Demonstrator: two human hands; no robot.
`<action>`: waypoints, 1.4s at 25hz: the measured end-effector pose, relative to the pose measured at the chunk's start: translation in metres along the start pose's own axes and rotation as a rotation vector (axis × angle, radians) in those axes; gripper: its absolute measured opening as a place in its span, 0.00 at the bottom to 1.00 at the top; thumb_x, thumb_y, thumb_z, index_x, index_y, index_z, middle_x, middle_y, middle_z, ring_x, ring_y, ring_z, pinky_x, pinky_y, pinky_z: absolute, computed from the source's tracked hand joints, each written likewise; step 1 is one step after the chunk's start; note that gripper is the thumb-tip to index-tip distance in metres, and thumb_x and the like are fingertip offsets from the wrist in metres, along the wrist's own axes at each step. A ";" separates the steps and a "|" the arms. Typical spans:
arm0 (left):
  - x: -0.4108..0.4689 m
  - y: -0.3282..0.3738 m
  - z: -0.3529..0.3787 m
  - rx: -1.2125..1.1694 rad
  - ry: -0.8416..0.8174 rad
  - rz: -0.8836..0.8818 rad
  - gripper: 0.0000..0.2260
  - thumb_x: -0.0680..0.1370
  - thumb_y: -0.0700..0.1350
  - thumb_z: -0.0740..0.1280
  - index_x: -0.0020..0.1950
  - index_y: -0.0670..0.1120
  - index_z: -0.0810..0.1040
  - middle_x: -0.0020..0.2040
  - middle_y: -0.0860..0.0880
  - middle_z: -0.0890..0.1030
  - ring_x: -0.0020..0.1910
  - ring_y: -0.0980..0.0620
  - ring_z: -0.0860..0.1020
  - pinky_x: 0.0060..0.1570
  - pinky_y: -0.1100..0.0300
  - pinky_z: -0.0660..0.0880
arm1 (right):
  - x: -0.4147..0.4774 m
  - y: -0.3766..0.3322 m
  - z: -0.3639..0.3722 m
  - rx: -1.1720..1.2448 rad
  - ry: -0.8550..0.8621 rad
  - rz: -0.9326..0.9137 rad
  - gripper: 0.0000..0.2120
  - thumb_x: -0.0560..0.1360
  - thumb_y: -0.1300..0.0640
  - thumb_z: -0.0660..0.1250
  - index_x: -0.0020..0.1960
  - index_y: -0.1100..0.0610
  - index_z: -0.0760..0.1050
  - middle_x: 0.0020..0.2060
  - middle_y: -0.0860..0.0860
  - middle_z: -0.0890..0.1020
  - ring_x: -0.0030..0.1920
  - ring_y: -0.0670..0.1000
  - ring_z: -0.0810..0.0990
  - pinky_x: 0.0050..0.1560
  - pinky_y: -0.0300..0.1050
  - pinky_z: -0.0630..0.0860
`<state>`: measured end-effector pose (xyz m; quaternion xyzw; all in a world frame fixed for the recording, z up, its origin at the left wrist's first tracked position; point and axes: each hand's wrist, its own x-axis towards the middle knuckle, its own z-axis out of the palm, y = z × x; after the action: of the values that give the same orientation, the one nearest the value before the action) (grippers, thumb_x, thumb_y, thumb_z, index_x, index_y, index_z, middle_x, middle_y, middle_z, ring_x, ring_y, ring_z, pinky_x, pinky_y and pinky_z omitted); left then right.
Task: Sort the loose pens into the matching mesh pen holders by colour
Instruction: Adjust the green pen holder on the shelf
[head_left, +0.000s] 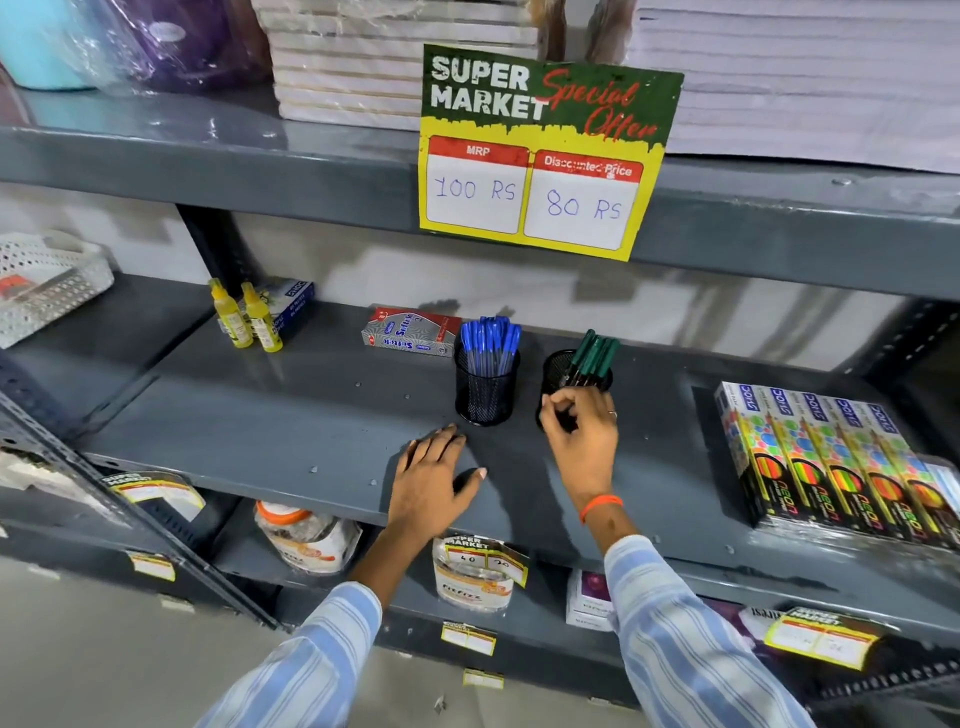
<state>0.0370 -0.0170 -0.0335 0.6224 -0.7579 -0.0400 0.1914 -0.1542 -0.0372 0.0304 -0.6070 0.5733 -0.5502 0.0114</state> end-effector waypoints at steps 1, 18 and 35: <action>0.003 0.001 -0.001 -0.017 0.007 -0.028 0.24 0.77 0.59 0.60 0.69 0.47 0.68 0.70 0.47 0.70 0.69 0.46 0.66 0.68 0.48 0.61 | -0.003 0.006 -0.005 -0.011 0.022 0.024 0.07 0.69 0.65 0.73 0.37 0.61 0.75 0.33 0.56 0.79 0.37 0.57 0.75 0.45 0.49 0.72; 0.084 0.009 -0.004 -0.567 0.006 -0.391 0.36 0.62 0.60 0.77 0.63 0.49 0.68 0.59 0.44 0.79 0.64 0.39 0.67 0.61 0.46 0.64 | 0.001 0.052 0.011 0.146 -0.260 0.641 0.36 0.59 0.55 0.81 0.62 0.56 0.69 0.58 0.56 0.81 0.59 0.56 0.79 0.55 0.42 0.72; 0.000 0.006 -0.022 -0.557 -0.050 -0.265 0.35 0.59 0.60 0.78 0.59 0.45 0.71 0.57 0.47 0.79 0.60 0.42 0.69 0.55 0.51 0.67 | -0.065 0.021 -0.039 0.064 -0.259 0.596 0.37 0.59 0.50 0.81 0.62 0.52 0.69 0.60 0.53 0.80 0.59 0.53 0.78 0.56 0.41 0.73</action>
<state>0.0384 -0.0122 -0.0114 0.6383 -0.6344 -0.2861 0.3292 -0.1779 0.0264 -0.0102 -0.4766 0.7020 -0.4586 0.2641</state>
